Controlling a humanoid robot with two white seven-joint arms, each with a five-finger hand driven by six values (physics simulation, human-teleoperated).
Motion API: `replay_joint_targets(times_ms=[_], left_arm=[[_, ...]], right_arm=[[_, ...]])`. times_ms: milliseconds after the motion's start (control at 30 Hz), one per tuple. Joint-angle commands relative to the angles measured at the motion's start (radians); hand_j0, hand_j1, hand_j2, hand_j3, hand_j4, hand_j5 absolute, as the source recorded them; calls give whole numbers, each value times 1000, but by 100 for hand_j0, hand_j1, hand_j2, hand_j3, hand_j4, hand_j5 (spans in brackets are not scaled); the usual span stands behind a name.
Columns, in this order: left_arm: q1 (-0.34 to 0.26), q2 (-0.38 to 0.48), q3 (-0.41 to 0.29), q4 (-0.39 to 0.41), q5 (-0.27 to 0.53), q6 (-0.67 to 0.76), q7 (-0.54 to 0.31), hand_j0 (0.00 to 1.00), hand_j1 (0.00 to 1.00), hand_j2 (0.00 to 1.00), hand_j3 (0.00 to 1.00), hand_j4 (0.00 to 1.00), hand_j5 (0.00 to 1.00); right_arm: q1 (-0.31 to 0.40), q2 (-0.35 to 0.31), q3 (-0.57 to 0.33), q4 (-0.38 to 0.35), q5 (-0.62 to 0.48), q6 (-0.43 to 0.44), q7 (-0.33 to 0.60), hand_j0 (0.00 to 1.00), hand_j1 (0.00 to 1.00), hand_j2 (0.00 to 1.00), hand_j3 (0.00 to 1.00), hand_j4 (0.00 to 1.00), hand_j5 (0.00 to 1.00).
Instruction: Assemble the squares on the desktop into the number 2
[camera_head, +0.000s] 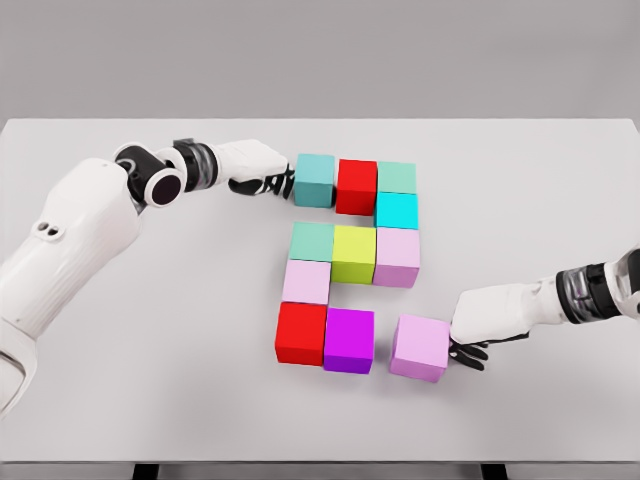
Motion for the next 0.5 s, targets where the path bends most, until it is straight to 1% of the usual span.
replay_joint_targets(times_ms=[0,100,267,467], left_arm=[[0,0,1,0,2,1,2,45,45,45,45,45,45],[0,2,2,9,-1,6,2,46,46,46,46,46,46],[-2,5,9,29,-4,12,2,46,46,46,46,46,46],[-18,-38,10,98,-13,14,11,46,46,46,46,46,46]], right_arm=[[0,1,-1,0,-6,2,0,12,12,12,12,12,12],[2,16,-1,0,-6,2,0,12,12,12,12,12,12],[3,18,-4,1,-6,2,0,12,12,12,12,12,12],[2,38,-6,3,-7,2,0,12,12,12,12,12,12]])
